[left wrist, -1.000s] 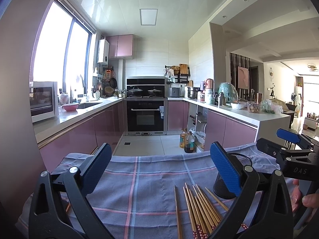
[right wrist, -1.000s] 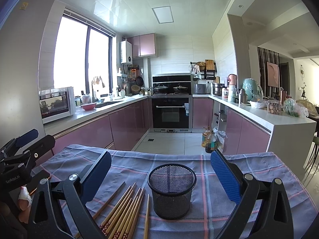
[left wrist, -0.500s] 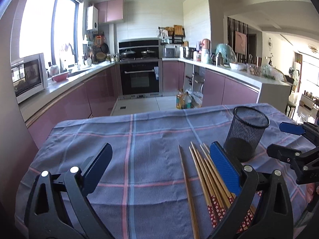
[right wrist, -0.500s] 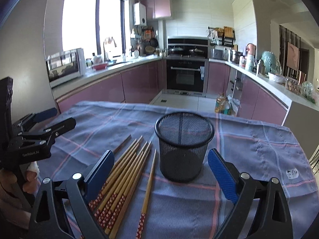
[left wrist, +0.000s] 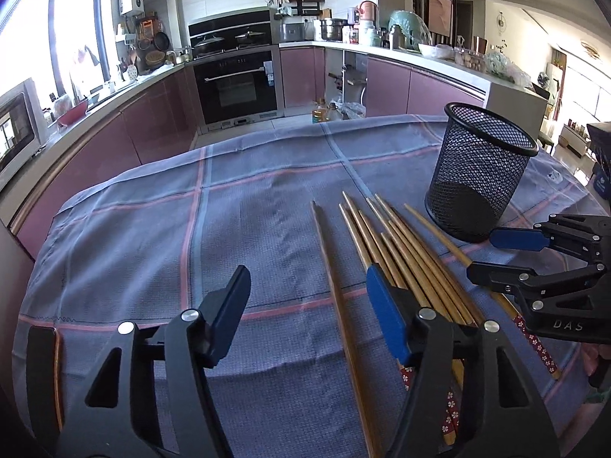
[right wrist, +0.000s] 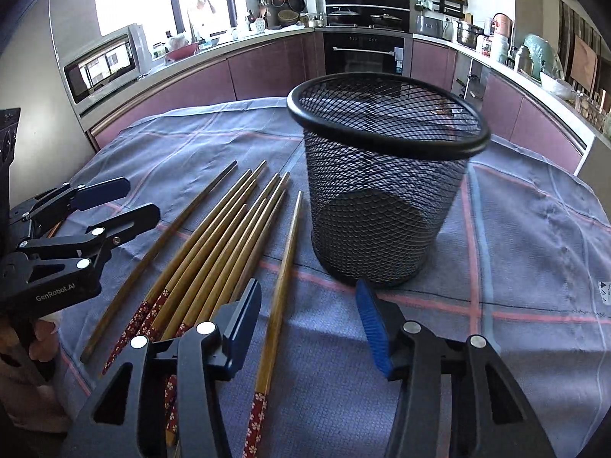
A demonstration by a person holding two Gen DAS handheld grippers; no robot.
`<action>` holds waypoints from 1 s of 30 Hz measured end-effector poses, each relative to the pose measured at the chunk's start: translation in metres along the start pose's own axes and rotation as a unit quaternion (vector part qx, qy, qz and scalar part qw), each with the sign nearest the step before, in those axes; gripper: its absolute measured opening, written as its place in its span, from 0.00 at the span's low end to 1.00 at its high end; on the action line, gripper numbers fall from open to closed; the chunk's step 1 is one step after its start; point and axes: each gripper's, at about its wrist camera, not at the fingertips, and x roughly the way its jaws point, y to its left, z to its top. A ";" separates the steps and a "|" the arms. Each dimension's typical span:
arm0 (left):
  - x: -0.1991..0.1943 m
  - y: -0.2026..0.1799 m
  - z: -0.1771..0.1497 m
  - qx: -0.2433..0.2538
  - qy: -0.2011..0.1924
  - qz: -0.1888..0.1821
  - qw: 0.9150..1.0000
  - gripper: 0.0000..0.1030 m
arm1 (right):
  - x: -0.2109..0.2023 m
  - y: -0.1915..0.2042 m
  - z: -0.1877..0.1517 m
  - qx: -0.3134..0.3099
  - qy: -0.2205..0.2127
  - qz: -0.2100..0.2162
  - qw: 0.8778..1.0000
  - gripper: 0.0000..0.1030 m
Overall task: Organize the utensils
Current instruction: 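Close the left gripper on one bamboo chopstick while the right gripper grasps another, then lift the left gripper's chopstick upright over the mesh cup while the right gripper does likewise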
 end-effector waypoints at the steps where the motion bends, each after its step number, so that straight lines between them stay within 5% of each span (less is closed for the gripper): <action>1: 0.005 -0.001 0.001 0.001 0.007 -0.002 1.000 0.56 | 0.002 0.001 0.001 -0.001 0.004 0.000 1.000 0.39; 4: 0.015 -0.002 0.002 0.001 0.027 -0.009 1.000 0.49 | 0.005 0.004 0.004 -0.007 0.004 -0.005 1.000 0.36; 9: 0.036 -0.003 0.002 -0.001 0.062 -0.028 0.998 0.21 | 0.006 -0.001 0.006 0.008 0.008 0.014 1.000 0.13; 13: 0.042 -0.003 0.004 -0.006 0.062 -0.034 0.997 0.10 | 0.004 -0.006 0.004 0.022 0.010 0.035 0.999 0.06; 30: -0.010 -0.001 0.020 -0.025 0.019 -0.096 0.995 0.08 | -0.068 -0.024 0.011 0.035 -0.092 0.099 0.990 0.05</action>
